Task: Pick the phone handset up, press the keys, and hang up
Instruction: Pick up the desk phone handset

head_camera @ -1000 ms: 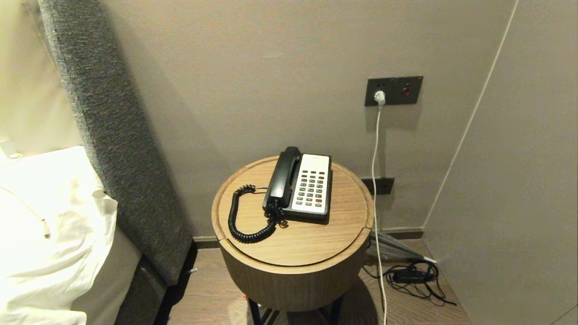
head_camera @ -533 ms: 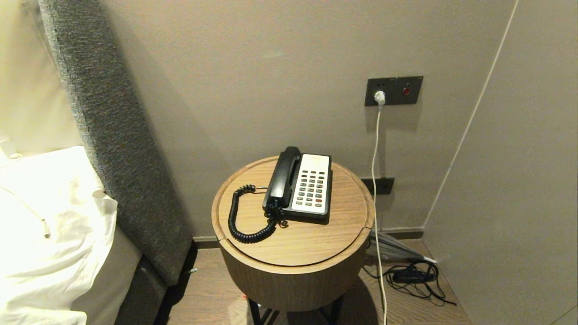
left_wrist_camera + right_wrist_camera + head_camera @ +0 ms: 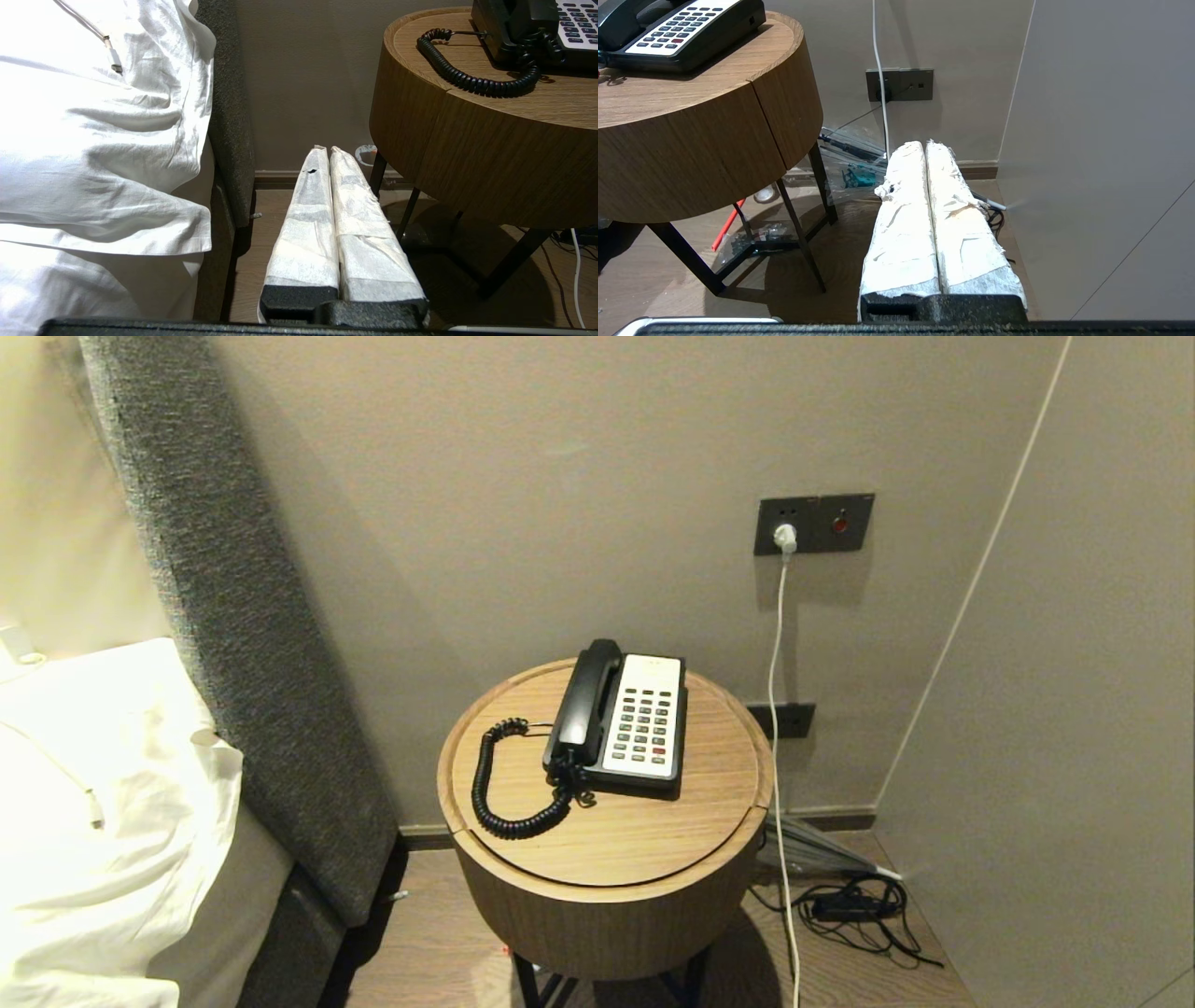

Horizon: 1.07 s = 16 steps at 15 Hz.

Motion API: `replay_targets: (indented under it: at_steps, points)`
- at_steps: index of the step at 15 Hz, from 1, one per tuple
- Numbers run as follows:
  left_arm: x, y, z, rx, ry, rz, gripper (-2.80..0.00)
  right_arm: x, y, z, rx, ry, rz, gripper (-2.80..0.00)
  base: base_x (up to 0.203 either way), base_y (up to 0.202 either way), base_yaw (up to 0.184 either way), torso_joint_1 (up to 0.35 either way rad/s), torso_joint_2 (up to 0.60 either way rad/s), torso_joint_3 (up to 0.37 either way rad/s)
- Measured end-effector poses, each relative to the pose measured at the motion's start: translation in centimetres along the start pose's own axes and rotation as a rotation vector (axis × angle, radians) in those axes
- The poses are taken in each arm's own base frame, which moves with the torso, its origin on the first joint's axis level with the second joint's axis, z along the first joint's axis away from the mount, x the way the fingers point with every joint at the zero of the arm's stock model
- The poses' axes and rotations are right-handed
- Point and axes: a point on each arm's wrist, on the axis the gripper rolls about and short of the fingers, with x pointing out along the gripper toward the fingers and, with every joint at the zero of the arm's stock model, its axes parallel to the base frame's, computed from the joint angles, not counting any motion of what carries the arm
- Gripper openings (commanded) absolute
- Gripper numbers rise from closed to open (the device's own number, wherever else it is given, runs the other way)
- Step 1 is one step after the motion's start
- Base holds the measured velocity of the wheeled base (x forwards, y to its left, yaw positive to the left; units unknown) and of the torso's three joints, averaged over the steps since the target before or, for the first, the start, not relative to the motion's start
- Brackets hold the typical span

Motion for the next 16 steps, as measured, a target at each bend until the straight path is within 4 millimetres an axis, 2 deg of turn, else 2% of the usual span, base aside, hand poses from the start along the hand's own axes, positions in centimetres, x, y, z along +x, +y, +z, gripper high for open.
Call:
replay_targets:
  at_steps: [3, 16]
  points:
    - [0.0, 0.0, -0.01, 0.001, 0.001, 0.0, -2.8, 0.0, 0.0, 0.0, 0.0, 0.0, 0.0, -2.8, 0.0, 0.0, 0.0, 0.001, 0.0, -0.056]
    - [0.0, 0.0, 0.02, -0.016, -0.002, 0.001, -2.8, 0.0, 0.0, 0.0, 0.0, 0.0, 0.0, -2.8, 0.0, 0.0, 0.0, 0.003, 0.0, -0.196]
